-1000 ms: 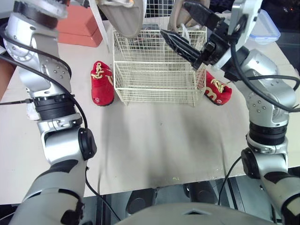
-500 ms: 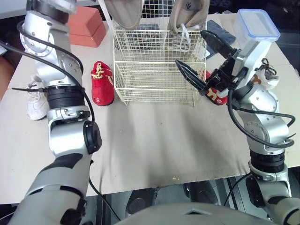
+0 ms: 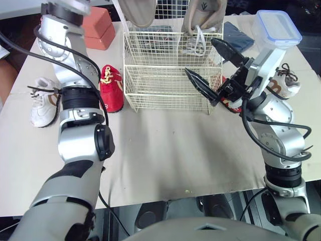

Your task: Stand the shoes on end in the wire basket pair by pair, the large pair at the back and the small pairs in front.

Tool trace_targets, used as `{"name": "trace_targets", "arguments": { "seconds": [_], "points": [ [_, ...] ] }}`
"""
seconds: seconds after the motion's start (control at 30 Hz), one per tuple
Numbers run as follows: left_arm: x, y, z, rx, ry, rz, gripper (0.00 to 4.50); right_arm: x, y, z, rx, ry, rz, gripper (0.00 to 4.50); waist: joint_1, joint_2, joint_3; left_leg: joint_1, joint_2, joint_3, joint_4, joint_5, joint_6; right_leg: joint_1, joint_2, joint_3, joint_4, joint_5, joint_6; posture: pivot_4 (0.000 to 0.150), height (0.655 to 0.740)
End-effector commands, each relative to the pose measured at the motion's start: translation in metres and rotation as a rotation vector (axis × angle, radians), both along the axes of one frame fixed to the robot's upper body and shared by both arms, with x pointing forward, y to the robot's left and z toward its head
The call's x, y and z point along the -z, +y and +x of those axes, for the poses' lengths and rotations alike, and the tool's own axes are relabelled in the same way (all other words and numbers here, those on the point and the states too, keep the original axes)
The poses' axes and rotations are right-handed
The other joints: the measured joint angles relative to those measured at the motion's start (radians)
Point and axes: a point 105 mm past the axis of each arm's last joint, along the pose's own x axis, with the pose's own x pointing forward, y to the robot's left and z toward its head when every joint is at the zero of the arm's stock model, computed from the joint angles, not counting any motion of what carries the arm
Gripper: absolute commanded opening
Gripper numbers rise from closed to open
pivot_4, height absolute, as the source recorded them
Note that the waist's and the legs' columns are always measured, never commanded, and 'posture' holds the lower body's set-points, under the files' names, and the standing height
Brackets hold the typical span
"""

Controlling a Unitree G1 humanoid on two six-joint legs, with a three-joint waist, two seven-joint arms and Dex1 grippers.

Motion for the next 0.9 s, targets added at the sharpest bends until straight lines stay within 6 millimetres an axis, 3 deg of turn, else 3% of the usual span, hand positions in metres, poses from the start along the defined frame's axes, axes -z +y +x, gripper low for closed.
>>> {"name": "trace_targets", "arguments": {
  "seconds": [0.03, 0.27, 0.47, 0.7, 0.9],
  "points": [
    [-0.003, 0.001, -0.005, -0.003, -0.038, -0.008, 0.30, -0.012, -0.001, -0.009, -0.004, -0.063, 0.022, 4.47, 0.000, 0.000, 0.000, 0.000, 0.000, 0.000, 0.000, 0.000, 0.000, 0.000, 0.000, 0.000, 0.000, 0.000, 0.000, 0.150, 0.7400],
    [0.032, -0.010, 0.008, 0.018, 0.086, 0.005, 0.30, -0.009, -0.003, -0.007, 0.019, -0.048, 0.016, 4.47, -0.001, 0.000, 0.000, 0.001, 0.000, 0.000, 0.000, 0.000, 0.000, 0.001, 0.000, 0.000, 0.000, 0.000, 0.000, 0.150, 0.7400],
    [0.064, -0.009, 0.017, 0.030, 0.220, -0.015, 0.30, -0.008, -0.006, -0.006, 0.035, -0.040, 0.014, 4.47, -0.016, 0.000, 0.000, 0.001, 0.000, 0.000, 0.000, 0.000, 0.000, 0.000, 0.001, 0.002, 0.001, 0.000, 0.000, 0.150, 0.7400],
    [0.112, -0.021, 0.032, 0.064, 0.488, 0.046, 0.30, -0.008, -0.009, -0.003, 0.056, -0.033, 0.016, 4.47, -0.014, 0.004, -0.008, 0.002, 0.000, 0.000, 0.000, 0.000, 0.000, 0.001, 0.001, 0.003, 0.001, 0.000, 0.000, 0.150, 0.7400],
    [0.123, -0.027, 0.033, 0.084, 0.576, 0.074, 0.30, -0.008, -0.009, -0.002, 0.064, -0.033, 0.017, 4.47, 0.004, 0.006, -0.009, 0.004, 0.000, -0.001, 0.001, 0.000, 0.000, 0.004, 0.002, 0.002, 0.000, 0.000, 0.000, 0.150, 0.7400]
  ]
}}
